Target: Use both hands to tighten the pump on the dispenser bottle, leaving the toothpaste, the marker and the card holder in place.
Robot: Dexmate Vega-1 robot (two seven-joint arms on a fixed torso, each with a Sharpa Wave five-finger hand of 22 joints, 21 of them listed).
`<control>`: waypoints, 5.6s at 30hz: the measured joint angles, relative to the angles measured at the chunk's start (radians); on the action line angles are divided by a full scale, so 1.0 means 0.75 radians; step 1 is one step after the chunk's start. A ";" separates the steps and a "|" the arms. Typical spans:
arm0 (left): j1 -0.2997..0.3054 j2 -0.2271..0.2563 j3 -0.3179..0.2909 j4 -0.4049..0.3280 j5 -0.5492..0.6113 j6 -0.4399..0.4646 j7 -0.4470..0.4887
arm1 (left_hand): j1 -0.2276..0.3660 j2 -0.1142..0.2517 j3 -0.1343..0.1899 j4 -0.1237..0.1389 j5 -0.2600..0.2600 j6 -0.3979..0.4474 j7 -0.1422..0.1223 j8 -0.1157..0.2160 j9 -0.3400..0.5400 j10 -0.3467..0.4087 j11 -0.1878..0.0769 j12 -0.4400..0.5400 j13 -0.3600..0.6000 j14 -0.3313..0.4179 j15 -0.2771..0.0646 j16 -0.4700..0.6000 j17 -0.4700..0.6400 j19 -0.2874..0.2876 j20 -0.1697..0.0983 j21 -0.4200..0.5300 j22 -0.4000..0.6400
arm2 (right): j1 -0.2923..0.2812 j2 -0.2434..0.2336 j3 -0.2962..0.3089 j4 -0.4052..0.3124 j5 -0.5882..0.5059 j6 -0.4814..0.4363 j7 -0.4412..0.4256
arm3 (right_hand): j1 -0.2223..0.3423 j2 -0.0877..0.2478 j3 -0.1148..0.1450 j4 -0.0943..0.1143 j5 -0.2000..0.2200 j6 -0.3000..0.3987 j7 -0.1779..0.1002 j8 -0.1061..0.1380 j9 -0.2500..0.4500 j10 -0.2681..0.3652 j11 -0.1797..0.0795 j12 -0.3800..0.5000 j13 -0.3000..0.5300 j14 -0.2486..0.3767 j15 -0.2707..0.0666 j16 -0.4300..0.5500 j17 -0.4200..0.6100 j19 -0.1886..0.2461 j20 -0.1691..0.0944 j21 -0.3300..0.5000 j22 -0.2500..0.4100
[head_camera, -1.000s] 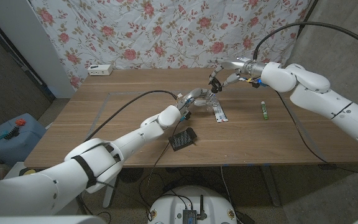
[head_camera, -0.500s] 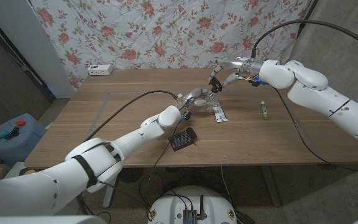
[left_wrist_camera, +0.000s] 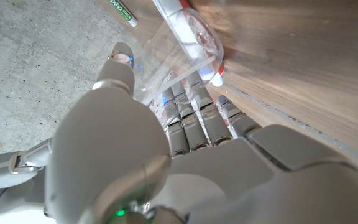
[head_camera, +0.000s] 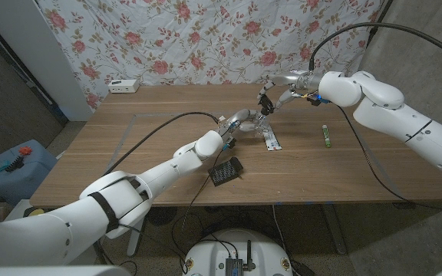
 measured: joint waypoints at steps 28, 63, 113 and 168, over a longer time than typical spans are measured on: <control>0.009 0.001 -0.002 -0.007 -0.001 0.010 0.001 | 0.000 0.000 0.000 0.000 0.000 0.000 0.000 -0.001 0.000 0.000 0.000 0.000 0.005 0.000 0.000 0.000 0.000 0.000 0.000 0.000 0.000 | 0.035 0.012 -0.035 -0.056 -0.016 -0.148 0.103 | -0.180 0.000 -0.069 0.081 -0.024 -0.050 0.002 0.006 0.000 0.064 0.079 0.021 0.000 0.039 0.014 0.009 0.000 0.029 0.019 0.000 0.000; -0.026 -0.029 0.009 0.063 -0.007 -0.019 -0.010 | 0.000 0.000 0.000 0.000 0.000 0.000 0.000 0.000 0.000 0.001 0.001 -0.004 0.006 0.000 0.000 0.000 -0.001 0.000 0.000 0.000 0.000 | 0.026 0.035 -0.078 -0.117 -0.129 -0.318 0.093 | -0.411 0.038 -0.143 0.199 -0.065 0.118 0.007 0.060 0.013 0.182 0.099 0.041 0.006 0.094 0.002 0.022 0.000 0.088 0.022 0.000 0.000; 0.038 0.044 -0.013 -0.106 0.005 0.051 -0.009 | 0.000 0.000 0.002 -0.002 0.000 -0.001 0.000 -0.002 0.000 0.005 -0.005 0.001 0.009 0.000 0.000 0.000 0.002 0.000 0.000 0.000 0.000 | -0.026 0.126 -0.130 -0.228 -0.503 -0.559 0.130 | -0.644 0.048 -0.236 0.290 -0.134 0.555 0.095 0.129 -0.001 0.497 0.142 0.084 0.003 0.339 -0.086 0.083 -0.002 0.229 0.008 0.009 0.000; 0.034 0.046 -0.026 -0.081 -0.006 0.023 -0.023 | 0.000 0.000 0.002 -0.002 0.000 -0.001 0.000 -0.009 0.000 0.005 -0.005 -0.003 0.007 0.000 0.000 0.000 0.001 0.000 0.000 0.000 0.000 | -0.119 0.243 -0.060 -0.258 -0.678 -0.592 0.167 | -0.733 0.094 -0.305 0.294 -0.181 0.145 0.094 -0.006 0.012 0.450 0.186 -0.006 0.006 0.368 -0.036 0.010 -0.009 0.195 0.072 -0.002 0.000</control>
